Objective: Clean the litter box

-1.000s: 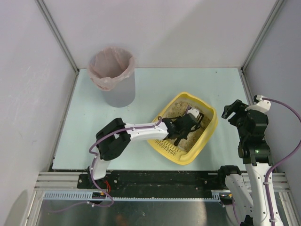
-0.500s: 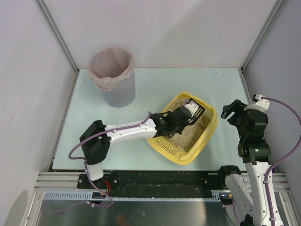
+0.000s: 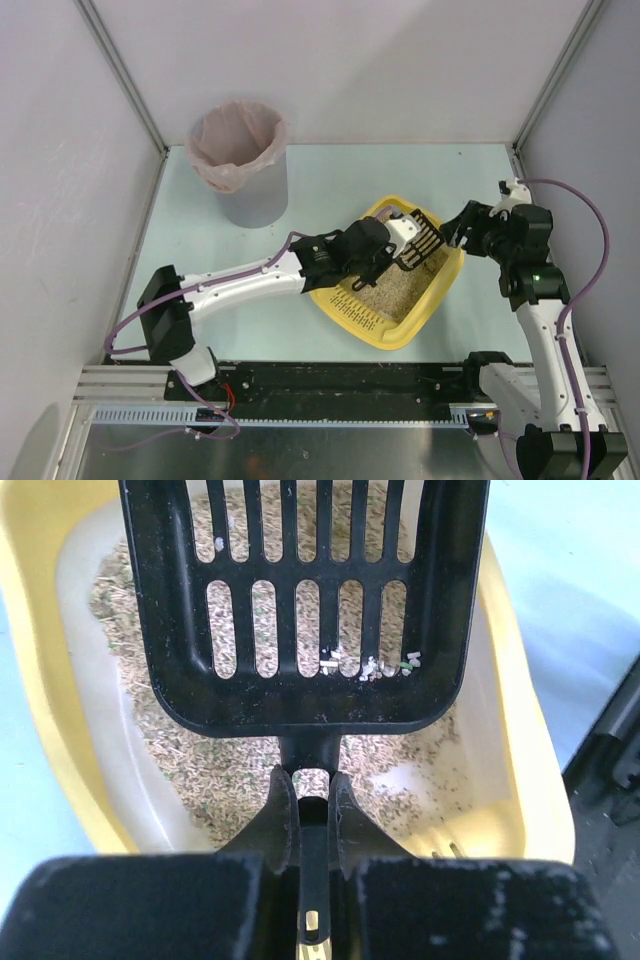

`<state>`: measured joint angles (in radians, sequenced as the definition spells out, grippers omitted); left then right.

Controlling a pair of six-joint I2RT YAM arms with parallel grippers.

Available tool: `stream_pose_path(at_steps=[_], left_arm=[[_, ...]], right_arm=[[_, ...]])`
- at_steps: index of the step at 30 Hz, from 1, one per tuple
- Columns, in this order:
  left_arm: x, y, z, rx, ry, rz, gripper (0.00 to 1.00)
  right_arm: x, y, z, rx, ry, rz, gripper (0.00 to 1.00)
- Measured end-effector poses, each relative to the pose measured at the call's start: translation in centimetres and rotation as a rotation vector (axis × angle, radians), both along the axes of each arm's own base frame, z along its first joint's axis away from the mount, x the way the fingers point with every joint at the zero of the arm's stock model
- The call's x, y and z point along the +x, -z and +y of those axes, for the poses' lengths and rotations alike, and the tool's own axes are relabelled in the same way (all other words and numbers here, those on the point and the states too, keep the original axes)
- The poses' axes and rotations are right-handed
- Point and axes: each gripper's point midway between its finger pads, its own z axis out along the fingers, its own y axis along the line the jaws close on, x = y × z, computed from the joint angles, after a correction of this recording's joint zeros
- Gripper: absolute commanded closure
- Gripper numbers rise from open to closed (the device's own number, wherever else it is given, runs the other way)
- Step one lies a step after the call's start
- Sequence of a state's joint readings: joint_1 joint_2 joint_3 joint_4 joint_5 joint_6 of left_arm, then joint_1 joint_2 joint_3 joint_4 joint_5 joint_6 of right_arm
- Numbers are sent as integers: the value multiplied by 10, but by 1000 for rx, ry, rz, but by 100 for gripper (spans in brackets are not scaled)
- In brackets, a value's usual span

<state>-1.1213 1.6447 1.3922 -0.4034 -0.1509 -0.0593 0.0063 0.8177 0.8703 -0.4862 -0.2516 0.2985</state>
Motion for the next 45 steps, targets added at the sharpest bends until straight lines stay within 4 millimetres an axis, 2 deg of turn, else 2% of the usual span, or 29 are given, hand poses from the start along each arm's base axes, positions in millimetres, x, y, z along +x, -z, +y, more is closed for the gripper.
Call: stream_pose_path(at_steps=[6, 10, 12, 14, 16, 26, 28, 31, 32, 34, 35, 36, 37, 39, 40, 41, 43, 45], left_arm=[[-18, 6, 5, 24, 69, 67, 100], [-24, 12, 9, 51, 84, 92, 100], [-26, 15, 13, 66, 87, 100, 100], [-28, 16, 16, 78, 90, 102, 100], [-28, 16, 18, 85, 90, 105, 100], [-29, 19, 28, 101, 83, 102, 100], [-27, 18, 29, 104, 80, 92, 100], [-23, 15, 32, 104, 70, 79, 100], [-22, 15, 32, 104, 67, 75, 100], [-20, 13, 34, 106, 62, 67, 100], [-19, 13, 34, 106, 57, 63, 98], [-18, 12, 36, 106, 53, 58, 92], [-18, 13, 38, 110, 48, 55, 73], [-17, 14, 42, 118, 44, 50, 48], [-16, 14, 45, 120, 36, 44, 23], [-15, 12, 48, 113, 29, 37, 13], [-15, 2, 52, 87, 22, 14, 0], [-12, -15, 55, 31, 6, -21, 0]], right_arm=[[-4, -7, 22, 40, -135, -3, 37], [-7, -10, 38, 45, -216, -4, 38], [-9, -9, 43, 42, -240, -1, 37], [-11, -9, 48, 42, -265, -1, 30], [-11, -8, 52, 42, -287, 4, 29], [-10, 29, 84, -10, -404, 126, 39], [-11, 33, 89, -17, -422, 137, 44], [-13, 37, 95, -25, -449, 149, 57], [-13, 39, 97, -26, -455, 156, 69], [-13, 44, 99, -27, -466, 170, 82], [-12, 45, 99, -27, -468, 176, 96], [-12, 47, 100, -26, -471, 181, 100], [-12, 47, 101, -20, -479, 185, 100], [-13, 46, 104, -6, -487, 184, 100], [-14, 45, 105, -5, -492, 185, 100], [-13, 45, 105, -7, -489, 184, 100], [-12, 46, 103, 3, -475, 192, 100], [-10, 44, 101, 23, -463, 195, 100]])
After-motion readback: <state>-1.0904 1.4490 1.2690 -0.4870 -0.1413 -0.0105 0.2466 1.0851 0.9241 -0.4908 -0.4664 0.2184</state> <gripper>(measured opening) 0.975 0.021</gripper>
